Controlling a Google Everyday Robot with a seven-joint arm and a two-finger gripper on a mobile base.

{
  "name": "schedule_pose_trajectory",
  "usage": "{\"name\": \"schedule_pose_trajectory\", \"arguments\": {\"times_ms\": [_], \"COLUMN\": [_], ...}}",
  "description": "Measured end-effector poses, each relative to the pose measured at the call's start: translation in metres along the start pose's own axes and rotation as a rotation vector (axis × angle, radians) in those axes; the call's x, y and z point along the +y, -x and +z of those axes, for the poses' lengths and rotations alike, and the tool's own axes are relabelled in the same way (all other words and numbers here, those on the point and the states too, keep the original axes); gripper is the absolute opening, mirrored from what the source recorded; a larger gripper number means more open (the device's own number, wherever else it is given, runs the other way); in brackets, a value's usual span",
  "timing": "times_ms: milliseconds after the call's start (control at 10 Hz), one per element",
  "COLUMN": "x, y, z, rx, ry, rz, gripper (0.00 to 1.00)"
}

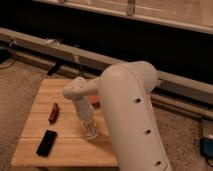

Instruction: Wipe the white sponge on the table

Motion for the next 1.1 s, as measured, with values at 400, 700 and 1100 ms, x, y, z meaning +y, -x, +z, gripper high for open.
{"name": "schedule_pose_trajectory", "arguments": {"times_ms": [400, 700, 1100], "x": [-0.001, 0.007, 0.016], "y": [0.019, 0.042, 0.063], "z": [-0.011, -0.019, -0.023], "rx": [-0.009, -0.010, -0.017], "ry": [-0.018, -0.033, -0.039], "rz": [-0.018, -0.048, -0.079], "gripper": [0.17, 0.17, 0.17]}}
